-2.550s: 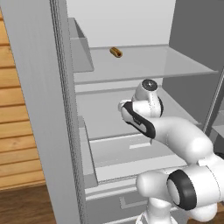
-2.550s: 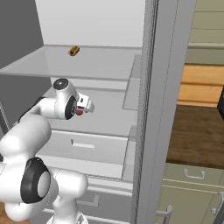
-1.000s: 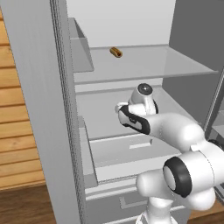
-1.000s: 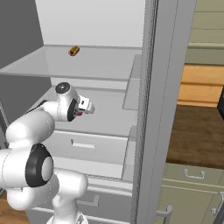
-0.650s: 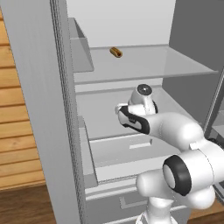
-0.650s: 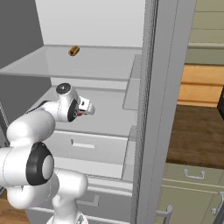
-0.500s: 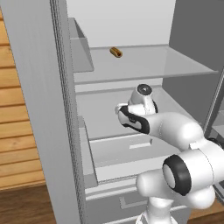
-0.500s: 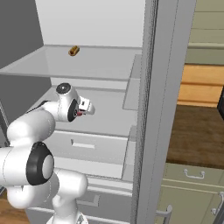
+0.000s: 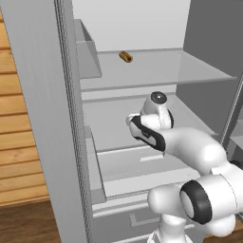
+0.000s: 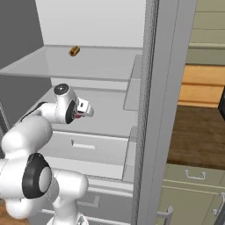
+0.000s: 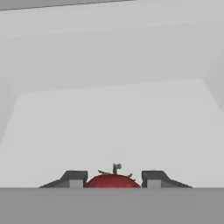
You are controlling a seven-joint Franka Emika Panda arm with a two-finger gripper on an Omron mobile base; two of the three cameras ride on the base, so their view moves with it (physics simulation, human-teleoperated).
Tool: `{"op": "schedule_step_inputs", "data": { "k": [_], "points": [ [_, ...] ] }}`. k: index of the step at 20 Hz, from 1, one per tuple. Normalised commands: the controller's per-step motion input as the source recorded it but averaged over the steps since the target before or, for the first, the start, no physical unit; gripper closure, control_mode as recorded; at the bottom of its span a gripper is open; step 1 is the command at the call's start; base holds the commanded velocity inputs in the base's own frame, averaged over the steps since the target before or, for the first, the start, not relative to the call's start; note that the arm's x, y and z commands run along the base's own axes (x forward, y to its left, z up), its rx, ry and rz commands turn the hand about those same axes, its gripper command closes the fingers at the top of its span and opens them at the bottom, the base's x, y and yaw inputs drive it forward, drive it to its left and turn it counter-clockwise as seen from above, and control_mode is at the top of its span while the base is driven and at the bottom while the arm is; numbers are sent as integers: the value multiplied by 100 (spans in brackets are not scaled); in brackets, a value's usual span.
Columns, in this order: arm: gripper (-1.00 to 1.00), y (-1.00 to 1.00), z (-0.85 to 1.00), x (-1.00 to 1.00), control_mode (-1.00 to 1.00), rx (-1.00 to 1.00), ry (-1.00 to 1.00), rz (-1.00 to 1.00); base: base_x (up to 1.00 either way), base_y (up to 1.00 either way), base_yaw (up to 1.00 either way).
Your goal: Take the strawberry from the fridge and place it on top of the pancake, located on the dining counter.
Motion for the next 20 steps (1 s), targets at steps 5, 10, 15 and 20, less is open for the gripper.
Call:
{"op": "schedule_step_inputs", "data": {
  "k": [5,10,15,20],
  "points": [
    [100,-16,18,-85,-100,0,-2,0,0,0,0],
    [100,-6,75,-68,-100,0,0,0,0,0,0],
    [100,-1,79,-75,-100,-1,0,0,0,0,0],
    [100,-1,61,-87,-100,-5,4,0,0,0,0]
  ]
}}
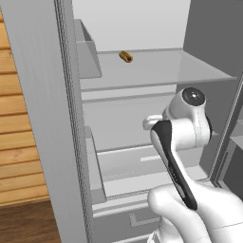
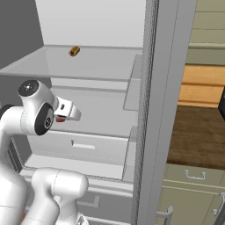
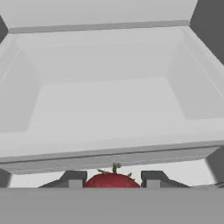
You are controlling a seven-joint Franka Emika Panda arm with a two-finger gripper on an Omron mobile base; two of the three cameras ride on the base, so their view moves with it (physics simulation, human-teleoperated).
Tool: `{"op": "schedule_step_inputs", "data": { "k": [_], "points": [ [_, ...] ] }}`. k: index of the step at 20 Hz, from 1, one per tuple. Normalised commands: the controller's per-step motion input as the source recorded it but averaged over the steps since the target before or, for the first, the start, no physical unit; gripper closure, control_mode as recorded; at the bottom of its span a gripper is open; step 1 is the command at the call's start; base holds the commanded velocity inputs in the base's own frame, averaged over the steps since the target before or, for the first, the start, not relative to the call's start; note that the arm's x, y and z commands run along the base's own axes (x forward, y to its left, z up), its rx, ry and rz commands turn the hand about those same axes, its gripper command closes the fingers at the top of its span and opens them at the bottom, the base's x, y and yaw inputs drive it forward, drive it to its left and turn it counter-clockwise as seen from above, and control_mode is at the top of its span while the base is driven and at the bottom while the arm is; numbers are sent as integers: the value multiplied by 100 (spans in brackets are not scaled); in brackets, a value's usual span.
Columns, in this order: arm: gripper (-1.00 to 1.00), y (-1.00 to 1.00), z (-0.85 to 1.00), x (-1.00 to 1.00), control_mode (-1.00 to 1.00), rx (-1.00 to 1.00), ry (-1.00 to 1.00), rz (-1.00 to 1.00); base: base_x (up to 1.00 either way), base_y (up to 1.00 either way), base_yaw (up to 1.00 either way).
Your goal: Take the strawberry from the fridge and place it on top of the pancake, located on the dining counter.
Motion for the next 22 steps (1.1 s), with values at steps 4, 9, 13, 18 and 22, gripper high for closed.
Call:
{"op": "schedule_step_inputs", "data": {
  "k": [4,9,13,18,22],
  "points": [
    [100,0,31,-88,-100,-3,12,3,0,0,0],
    [100,-21,0,-79,-100,4,1,5,0,0,0],
    [100,-28,27,-27,-100,4,0,5,0,0,0],
    [100,0,15,-5,-100,0,6,2,0,0,0],
    [100,3,-5,-4,-100,-3,0,-11,0,0,0]
  ]
}}
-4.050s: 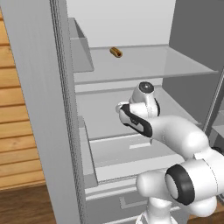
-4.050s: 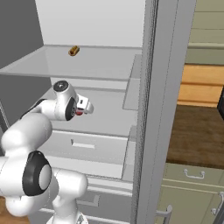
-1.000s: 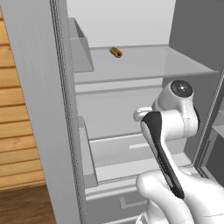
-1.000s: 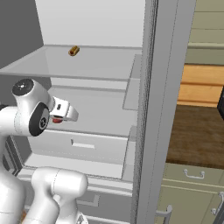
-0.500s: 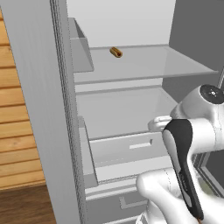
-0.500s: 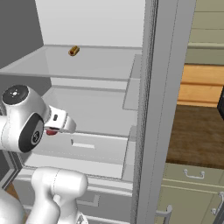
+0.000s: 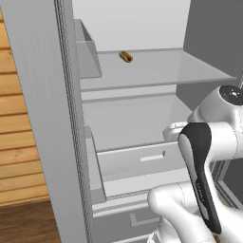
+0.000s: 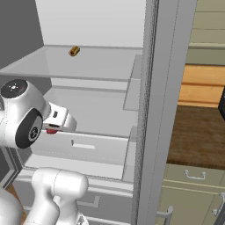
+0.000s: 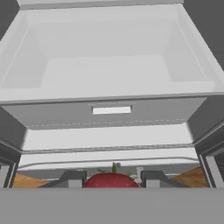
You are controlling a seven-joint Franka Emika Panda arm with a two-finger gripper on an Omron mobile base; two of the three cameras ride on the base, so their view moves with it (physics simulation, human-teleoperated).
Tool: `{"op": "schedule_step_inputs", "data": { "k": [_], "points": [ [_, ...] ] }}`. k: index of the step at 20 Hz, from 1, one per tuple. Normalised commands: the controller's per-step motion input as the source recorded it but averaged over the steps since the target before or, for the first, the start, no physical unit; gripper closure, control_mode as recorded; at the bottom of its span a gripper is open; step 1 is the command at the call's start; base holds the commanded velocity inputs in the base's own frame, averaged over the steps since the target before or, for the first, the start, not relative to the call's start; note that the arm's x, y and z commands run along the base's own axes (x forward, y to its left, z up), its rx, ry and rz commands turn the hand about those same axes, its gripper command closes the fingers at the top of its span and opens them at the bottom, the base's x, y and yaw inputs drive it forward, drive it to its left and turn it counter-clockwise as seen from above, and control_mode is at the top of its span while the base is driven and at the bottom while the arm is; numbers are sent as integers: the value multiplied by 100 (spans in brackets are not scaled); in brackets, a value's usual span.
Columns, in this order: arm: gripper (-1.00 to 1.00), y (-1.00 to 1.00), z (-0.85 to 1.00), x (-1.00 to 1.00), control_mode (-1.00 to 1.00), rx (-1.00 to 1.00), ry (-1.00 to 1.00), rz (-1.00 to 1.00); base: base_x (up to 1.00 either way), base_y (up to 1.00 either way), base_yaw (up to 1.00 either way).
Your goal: Take the strawberry from the fridge and place it on top of the pancake, located on the dining counter.
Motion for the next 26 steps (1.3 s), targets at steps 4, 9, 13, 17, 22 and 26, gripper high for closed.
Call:
{"op": "schedule_step_inputs", "data": {
  "k": [4,9,13,17,22,26],
  "points": [
    [100,0,-34,-5,-100,-2,-3,-19,0,0,0],
    [100,0,-22,0,-100,-1,-1,-10,0,0,0],
    [100,0,0,0,-100,0,0,0,0,0,0],
    [100,0,0,0,-100,0,0,0,0,0,0],
    [100,0,0,0,100,0,0,0,-19,0,1],
    [100,0,0,0,100,0,0,0,-58,-2,8]
  ]
}}
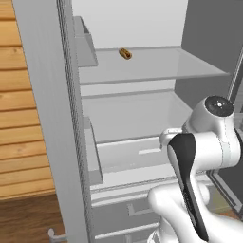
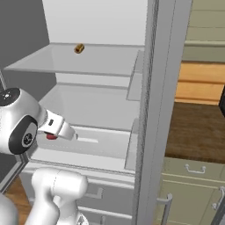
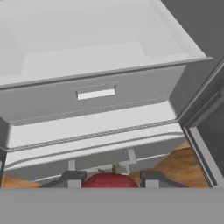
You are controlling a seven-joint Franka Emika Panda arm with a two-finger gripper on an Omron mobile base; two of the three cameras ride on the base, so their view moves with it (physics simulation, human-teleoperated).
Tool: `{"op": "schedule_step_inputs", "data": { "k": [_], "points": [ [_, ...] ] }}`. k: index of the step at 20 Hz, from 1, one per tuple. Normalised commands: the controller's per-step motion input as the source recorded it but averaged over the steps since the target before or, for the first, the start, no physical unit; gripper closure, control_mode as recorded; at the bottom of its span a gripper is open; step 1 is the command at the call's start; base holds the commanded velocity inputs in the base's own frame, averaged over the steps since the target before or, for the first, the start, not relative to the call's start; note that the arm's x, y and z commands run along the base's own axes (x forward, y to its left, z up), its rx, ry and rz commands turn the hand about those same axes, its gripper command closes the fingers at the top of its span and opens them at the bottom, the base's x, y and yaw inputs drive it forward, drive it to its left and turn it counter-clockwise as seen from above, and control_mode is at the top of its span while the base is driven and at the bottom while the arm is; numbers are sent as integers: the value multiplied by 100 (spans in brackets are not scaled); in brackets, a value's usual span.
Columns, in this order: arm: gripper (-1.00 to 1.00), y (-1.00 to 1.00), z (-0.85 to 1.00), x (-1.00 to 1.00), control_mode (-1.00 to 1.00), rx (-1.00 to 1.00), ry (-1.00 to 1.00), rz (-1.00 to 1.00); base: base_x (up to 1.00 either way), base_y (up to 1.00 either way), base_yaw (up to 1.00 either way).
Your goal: Take the strawberry from the fridge and place it on top of the pancake, located on the dining counter.
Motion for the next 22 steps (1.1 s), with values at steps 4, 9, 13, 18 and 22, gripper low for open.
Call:
{"op": "schedule_step_inputs", "data": {
  "k": [4,9,13,18,22],
  "points": [
    [100,0,0,0,100,0,0,0,-65,-3,33],
    [100,0,0,0,100,0,0,0,-71,-21,66],
    [100,0,0,0,100,0,0,0,-84,-22,73],
    [100,0,0,0,100,0,0,0,-96,-21,77],
    [100,0,0,0,100,0,0,0,-78,-22,60]
  ]
}}
